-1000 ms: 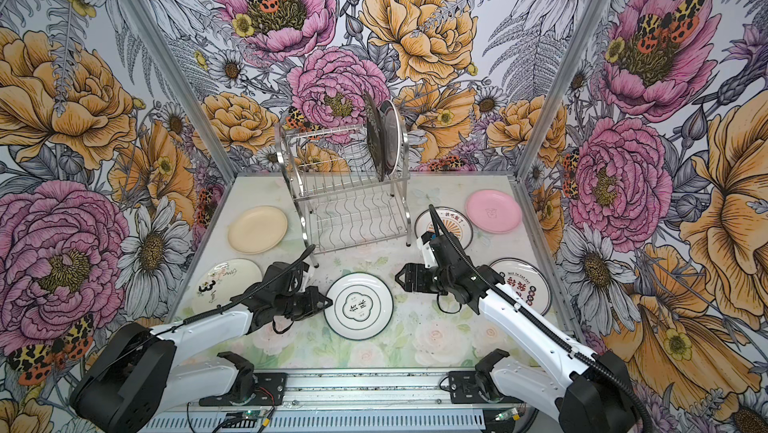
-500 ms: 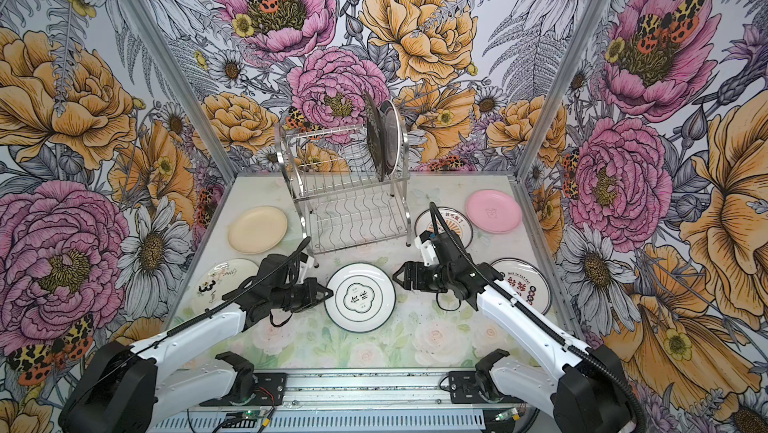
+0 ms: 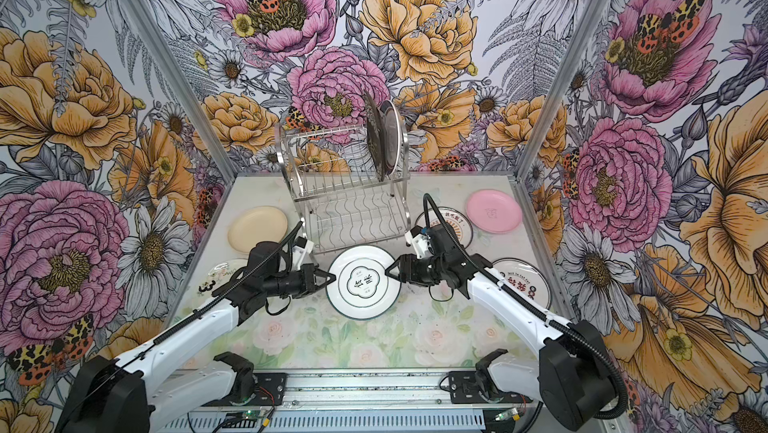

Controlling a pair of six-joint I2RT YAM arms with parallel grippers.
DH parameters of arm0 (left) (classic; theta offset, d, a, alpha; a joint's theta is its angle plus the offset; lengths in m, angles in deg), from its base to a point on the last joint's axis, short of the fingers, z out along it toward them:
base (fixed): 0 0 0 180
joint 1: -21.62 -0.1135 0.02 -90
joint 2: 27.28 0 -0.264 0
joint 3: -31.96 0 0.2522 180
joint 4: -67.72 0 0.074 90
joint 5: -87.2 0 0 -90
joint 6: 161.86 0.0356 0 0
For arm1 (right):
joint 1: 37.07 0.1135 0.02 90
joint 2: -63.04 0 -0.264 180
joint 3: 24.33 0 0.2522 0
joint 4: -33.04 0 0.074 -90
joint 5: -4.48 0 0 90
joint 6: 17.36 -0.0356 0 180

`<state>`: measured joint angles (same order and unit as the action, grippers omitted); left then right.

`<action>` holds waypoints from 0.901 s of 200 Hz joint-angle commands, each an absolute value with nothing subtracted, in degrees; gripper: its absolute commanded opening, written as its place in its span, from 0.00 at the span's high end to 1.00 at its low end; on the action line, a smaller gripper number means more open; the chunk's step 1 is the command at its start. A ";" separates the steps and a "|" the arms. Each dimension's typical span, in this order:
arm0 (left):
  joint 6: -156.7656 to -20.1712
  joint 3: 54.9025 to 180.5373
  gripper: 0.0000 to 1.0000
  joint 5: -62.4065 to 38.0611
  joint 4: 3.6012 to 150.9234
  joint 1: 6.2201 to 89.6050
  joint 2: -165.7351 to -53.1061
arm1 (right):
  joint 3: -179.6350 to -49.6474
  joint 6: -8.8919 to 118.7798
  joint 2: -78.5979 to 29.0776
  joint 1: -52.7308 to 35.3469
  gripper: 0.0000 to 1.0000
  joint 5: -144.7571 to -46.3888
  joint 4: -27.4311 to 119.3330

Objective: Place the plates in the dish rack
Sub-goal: 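Grip opposite edges of the green-rimmed plate with both grippers and tilt it upright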

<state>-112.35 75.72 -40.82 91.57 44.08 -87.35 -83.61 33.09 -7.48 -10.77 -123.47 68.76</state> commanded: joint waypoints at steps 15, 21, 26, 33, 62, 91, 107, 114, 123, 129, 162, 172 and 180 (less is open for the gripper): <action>-111.89 78.30 1.00 -45.07 87.32 43.55 -86.93 | -87.01 31.35 -9.63 -11.38 0.56 -131.33 62.37; -111.93 78.41 1.00 -45.14 87.12 43.59 -86.90 | -87.32 31.35 -10.14 -11.37 0.59 -132.17 62.27; -112.02 78.37 1.00 -45.37 86.86 43.60 -86.91 | -87.55 31.26 -10.46 -11.40 0.61 -132.76 62.14; -112.03 78.50 1.00 -45.56 86.61 43.51 -87.04 | -87.82 31.32 -10.96 -11.34 0.63 -133.54 62.02; -111.85 78.72 1.00 -46.44 85.97 43.33 -87.38 | -88.47 31.50 -12.06 -11.40 0.67 -136.44 61.70; -111.76 79.09 1.00 -47.14 85.55 43.16 -87.81 | -88.71 31.58 -12.46 -11.33 0.70 -137.20 61.48; -111.76 79.20 1.00 -47.47 85.35 43.06 -87.99 | -88.84 31.45 -12.67 -11.40 0.72 -137.56 61.10; -111.76 79.15 1.00 -47.61 85.23 43.07 -88.01 | -88.95 31.46 -12.81 -11.40 0.74 -137.83 60.98; -111.76 79.12 1.00 -47.85 85.04 43.11 -88.18 | -88.99 31.45 -12.92 -11.38 0.76 -138.07 61.02; -111.76 79.14 1.00 -47.90 85.08 42.97 -88.31 | -88.99 31.47 -13.01 -11.40 0.78 -137.93 61.00; -111.67 79.21 1.00 -48.29 85.03 42.89 -88.49 | -88.99 31.46 -12.83 -11.42 0.91 -137.50 61.02; -111.68 79.18 1.00 -48.30 85.33 42.64 -88.61 | -89.00 31.42 -12.64 -11.42 0.94 -137.08 60.99; -111.53 79.21 1.00 -48.25 85.48 42.43 -88.55 | -88.98 31.30 -12.51 -11.41 0.96 -136.78 60.95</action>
